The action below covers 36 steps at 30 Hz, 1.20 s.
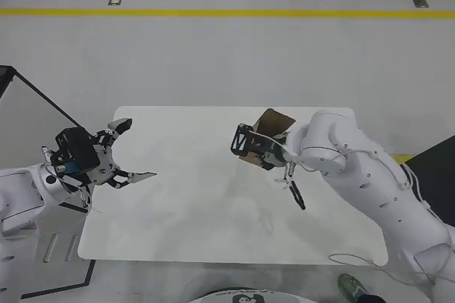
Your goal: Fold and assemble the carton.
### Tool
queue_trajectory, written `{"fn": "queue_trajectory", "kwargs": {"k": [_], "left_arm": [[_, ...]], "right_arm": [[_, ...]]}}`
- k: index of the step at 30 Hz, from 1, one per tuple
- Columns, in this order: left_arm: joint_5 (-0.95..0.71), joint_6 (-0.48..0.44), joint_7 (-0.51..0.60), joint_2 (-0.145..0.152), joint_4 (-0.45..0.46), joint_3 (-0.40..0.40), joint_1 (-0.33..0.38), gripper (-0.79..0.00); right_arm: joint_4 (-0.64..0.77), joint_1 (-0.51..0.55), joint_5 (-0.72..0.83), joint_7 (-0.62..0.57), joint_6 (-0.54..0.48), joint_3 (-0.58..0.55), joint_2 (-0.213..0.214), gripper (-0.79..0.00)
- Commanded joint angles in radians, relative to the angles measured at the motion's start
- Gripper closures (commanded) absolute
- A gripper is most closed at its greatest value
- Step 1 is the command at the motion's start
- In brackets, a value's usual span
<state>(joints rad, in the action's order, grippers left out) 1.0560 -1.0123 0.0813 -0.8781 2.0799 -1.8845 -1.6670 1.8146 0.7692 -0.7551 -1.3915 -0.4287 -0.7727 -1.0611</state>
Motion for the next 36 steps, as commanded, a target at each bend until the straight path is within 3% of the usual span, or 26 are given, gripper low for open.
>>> {"fn": "queue_trajectory", "kwargs": {"k": [1, 15, 21, 28, 36], "left_arm": [[0.000, 0.000, 0.000, 0.000, 0.000, 0.000, 0.000, -0.785], [0.000, 0.000, 0.000, 0.000, 0.000, 0.000, 0.000, -0.785], [0.000, 0.000, 0.000, 0.000, 0.000, 0.000, 0.000, -0.785], [0.000, 0.000, 0.000, 0.000, 0.000, 0.000, 0.000, -0.785], [0.000, 0.000, 0.000, 0.000, 0.000, 0.000, 0.000, -0.785]], "right_arm": [[-0.031, -0.035, 0.031, 0.012, -0.012, 0.054, 0.001, 0.000], [-0.047, -0.055, 0.048, 0.017, -0.016, 0.073, 0.003, 0.000], [-0.079, -0.063, -0.072, 0.128, -0.128, 0.156, -0.006, 0.000], [-0.194, -0.102, -0.117, 0.240, -0.238, 0.271, -0.049, 0.000], [-0.200, -0.104, -0.116, 0.243, -0.241, 0.274, -0.051, 0.000]]}}
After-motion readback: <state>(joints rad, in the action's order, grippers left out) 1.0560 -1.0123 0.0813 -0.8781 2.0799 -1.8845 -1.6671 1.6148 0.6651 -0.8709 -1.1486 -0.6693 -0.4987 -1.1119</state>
